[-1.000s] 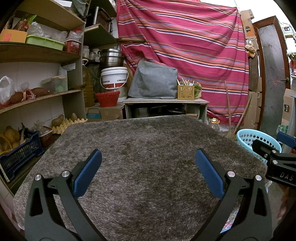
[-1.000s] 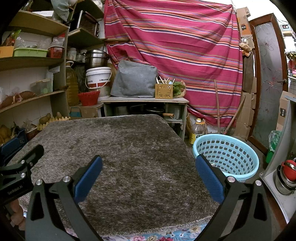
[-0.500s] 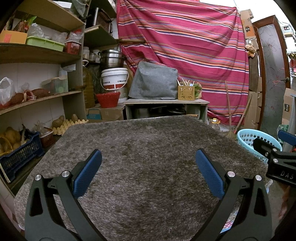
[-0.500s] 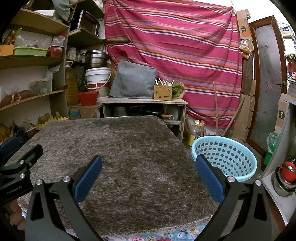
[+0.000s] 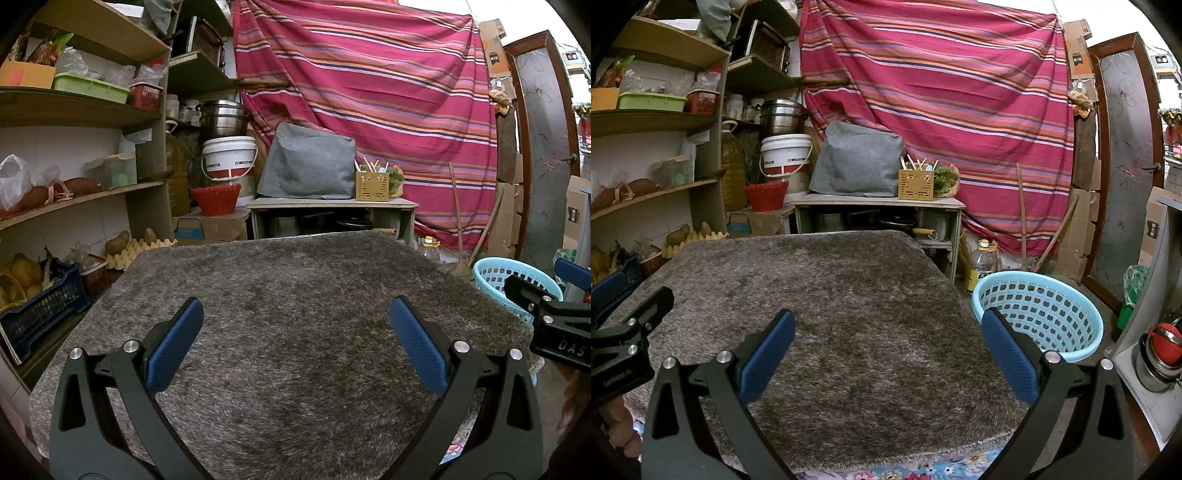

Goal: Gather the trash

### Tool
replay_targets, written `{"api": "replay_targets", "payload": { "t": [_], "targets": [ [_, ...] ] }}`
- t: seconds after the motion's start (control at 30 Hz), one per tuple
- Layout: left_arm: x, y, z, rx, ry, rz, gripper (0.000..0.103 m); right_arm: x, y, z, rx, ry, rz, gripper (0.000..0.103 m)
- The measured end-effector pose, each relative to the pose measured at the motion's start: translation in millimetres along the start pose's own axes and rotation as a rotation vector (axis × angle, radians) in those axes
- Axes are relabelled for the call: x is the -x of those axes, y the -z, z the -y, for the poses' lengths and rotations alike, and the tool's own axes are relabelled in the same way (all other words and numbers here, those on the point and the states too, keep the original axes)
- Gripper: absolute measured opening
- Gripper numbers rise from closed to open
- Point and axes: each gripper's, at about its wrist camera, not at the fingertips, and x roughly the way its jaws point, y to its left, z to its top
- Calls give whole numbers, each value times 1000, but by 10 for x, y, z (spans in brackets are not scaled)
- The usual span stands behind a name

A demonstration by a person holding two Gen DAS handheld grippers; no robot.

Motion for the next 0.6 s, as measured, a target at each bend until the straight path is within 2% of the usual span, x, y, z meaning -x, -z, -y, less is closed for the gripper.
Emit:
{"api": "replay_targets", "payload": {
  "t": [0.6],
  "targets": [
    [13,-20,-60,3,-2,1,98,-15,-31,17,6,-2,-3,99]
  ]
}}
